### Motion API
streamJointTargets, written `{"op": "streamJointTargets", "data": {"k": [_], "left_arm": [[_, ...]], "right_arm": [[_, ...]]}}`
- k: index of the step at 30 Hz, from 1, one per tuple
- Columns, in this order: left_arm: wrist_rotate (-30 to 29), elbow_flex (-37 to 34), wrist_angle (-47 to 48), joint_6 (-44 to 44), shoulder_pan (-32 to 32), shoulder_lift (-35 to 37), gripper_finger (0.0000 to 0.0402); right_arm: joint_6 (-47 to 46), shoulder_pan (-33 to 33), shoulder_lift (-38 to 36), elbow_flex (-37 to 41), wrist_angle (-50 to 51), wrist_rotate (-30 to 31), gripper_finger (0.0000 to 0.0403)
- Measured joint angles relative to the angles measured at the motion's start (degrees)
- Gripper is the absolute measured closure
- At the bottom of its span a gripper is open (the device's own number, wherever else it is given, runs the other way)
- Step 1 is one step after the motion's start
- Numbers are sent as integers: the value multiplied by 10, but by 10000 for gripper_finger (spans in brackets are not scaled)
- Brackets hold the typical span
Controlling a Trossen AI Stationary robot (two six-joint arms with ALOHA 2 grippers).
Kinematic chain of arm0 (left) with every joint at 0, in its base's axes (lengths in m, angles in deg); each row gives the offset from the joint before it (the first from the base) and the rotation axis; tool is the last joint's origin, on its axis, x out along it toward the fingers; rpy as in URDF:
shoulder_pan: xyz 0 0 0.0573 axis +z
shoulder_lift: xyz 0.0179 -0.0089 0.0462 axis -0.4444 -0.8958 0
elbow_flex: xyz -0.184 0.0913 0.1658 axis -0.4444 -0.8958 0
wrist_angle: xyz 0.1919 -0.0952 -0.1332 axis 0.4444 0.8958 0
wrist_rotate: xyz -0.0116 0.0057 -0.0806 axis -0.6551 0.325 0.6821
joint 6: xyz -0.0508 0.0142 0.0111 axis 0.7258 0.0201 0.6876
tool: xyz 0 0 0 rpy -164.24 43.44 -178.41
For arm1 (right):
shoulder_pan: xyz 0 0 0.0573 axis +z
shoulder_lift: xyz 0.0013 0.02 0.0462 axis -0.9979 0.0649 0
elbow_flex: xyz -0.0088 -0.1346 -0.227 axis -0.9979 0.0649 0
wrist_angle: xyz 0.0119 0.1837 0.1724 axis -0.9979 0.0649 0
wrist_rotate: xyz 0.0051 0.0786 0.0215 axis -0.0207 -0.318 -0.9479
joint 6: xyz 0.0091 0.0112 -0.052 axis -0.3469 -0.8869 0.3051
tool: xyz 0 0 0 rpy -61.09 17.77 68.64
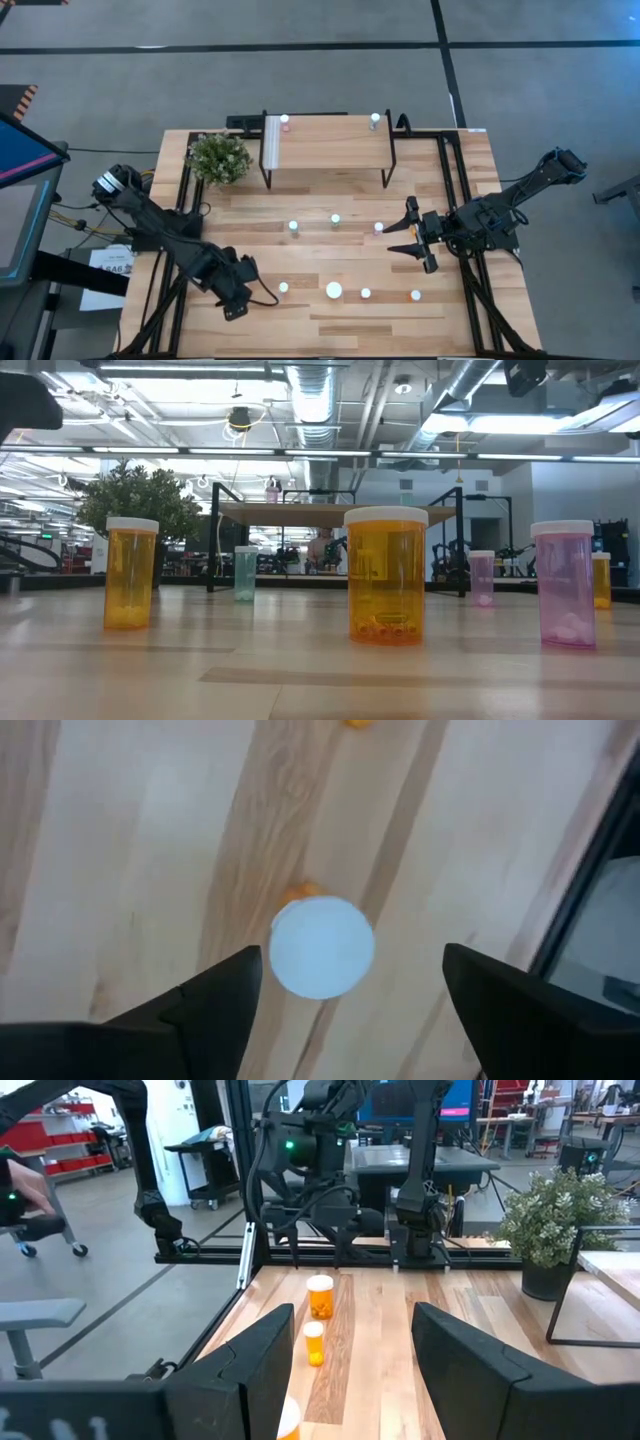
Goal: Pick and place medicine bottles onto shelf by color
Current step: Put the bottom left big orange pill bottle on the shelf
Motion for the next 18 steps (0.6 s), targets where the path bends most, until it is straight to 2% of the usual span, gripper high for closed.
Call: {"op": "streamJointTargets", "data": {"k": [11,18], "left_arm": [[-62,-15,-5,9,-19,-6,102],[-30,-15,-9,-3,-22,-48,102]], "right_arm": [[0,0,0,0,0,0,178],[0,0,0,0,-1,0,178]]}}
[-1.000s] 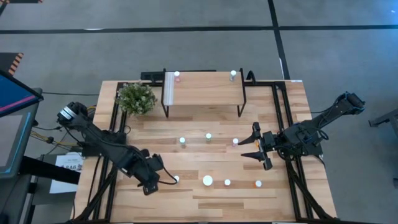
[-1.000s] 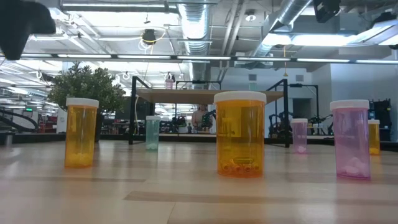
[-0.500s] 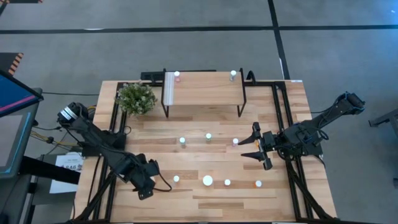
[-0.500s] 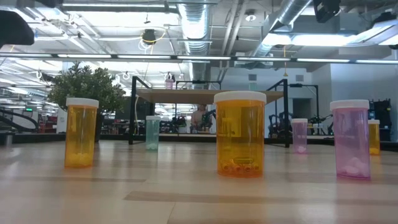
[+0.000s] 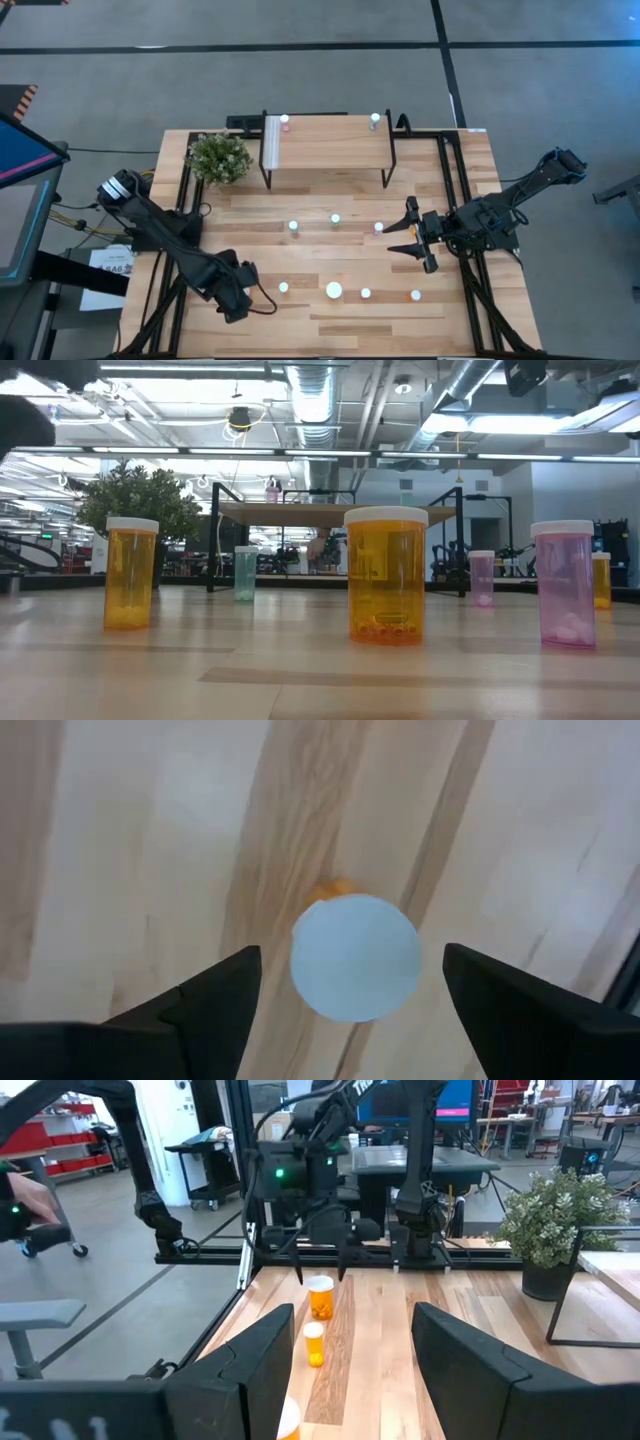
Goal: Pick and place medicine bottles onto shelf by color
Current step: Put the bottom left big orange pill bottle on the shelf, then put the top big orange pill bottle on the shelf
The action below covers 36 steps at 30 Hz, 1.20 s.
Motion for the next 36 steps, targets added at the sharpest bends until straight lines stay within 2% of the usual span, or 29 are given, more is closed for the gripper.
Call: {"op": "streamJointTargets", "data": {"k": [10,14,20,24,27,31,36], "left_arm": [[8,0,-3,3,0,-39,112],[9,0,-3,5,1,-38,148],[27,8,12,-4,7,-38,226],[49,61,86,-17,42,-38,229],[14,128,184,-68,73,-38,222],[-77,234,322,-136,134,-38,179],[-176,360,382,-240,240,-37,163]], "right_arm": [[0,0,0,0,0,0,178],[0,0,0,0,0,0,178],[0,0,0,0,1,0,178],[1,0,0,0,1,10,178],[2,0,2,0,1,24,178],[1,0,5,0,2,28,178],[0,0,5,0,1,28,178]]}}
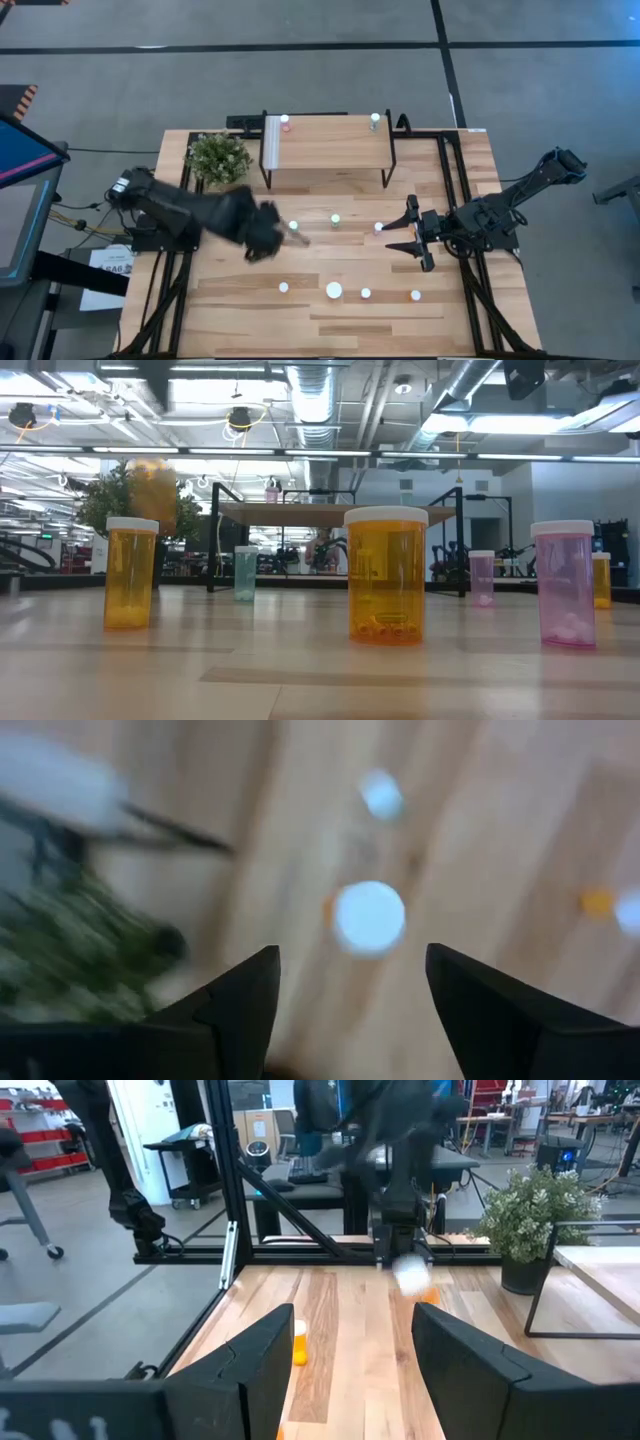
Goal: Pick and place medicine bottles onto shelf by color
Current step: Put the top big orange pill bottle on the shelf
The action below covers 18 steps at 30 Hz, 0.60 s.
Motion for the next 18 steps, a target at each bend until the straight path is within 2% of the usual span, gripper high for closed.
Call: {"op": "streamJointTargets", "data": {"k": [4,9,13,18], "left_arm": [[-10,70,-23,-116,97,0,178],[81,95,-39,-195,191,0,206],[87,77,-45,-227,204,0,224],[88,4,-119,-211,193,0,232]], "right_arm": [[0,0,0,0,1,0,178],[-2,2,0,0,2,0,178],[-2,2,0,0,2,0,178],[-1,2,0,0,2,0,178]]}}
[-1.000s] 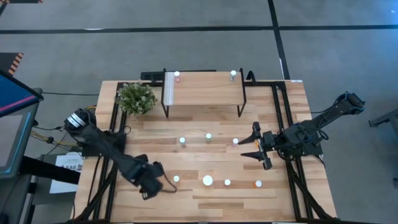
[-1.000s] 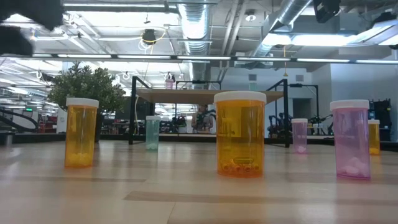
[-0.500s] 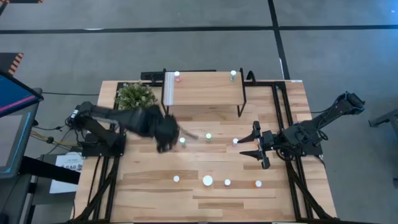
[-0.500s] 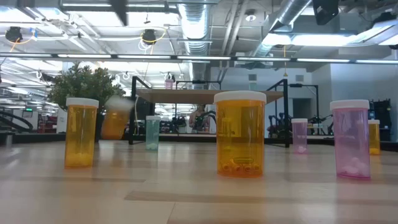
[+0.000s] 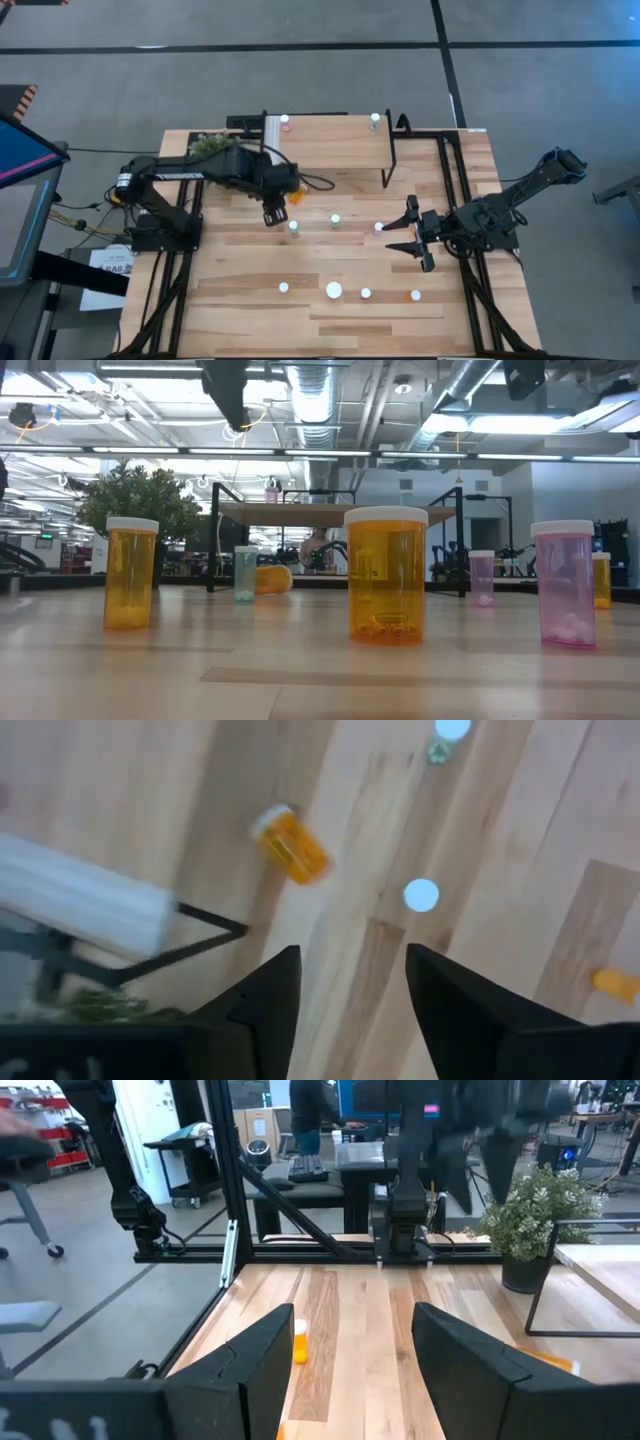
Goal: Pick and place medicine bottles onto shelf by color
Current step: Put the top big orange pill bottle on the shelf
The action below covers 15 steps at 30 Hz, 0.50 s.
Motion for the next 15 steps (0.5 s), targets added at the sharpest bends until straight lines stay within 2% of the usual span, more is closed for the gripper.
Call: {"op": "streamJointTargets", "data": {"k": [9,15], "left_arm": [[-22,-180,-208,71,-2,0,214],[-58,-265,-323,140,14,0,199]], "right_arm": [[1,0,0,0,0,0,178],[1,0,0,0,-3,0,178]]}}
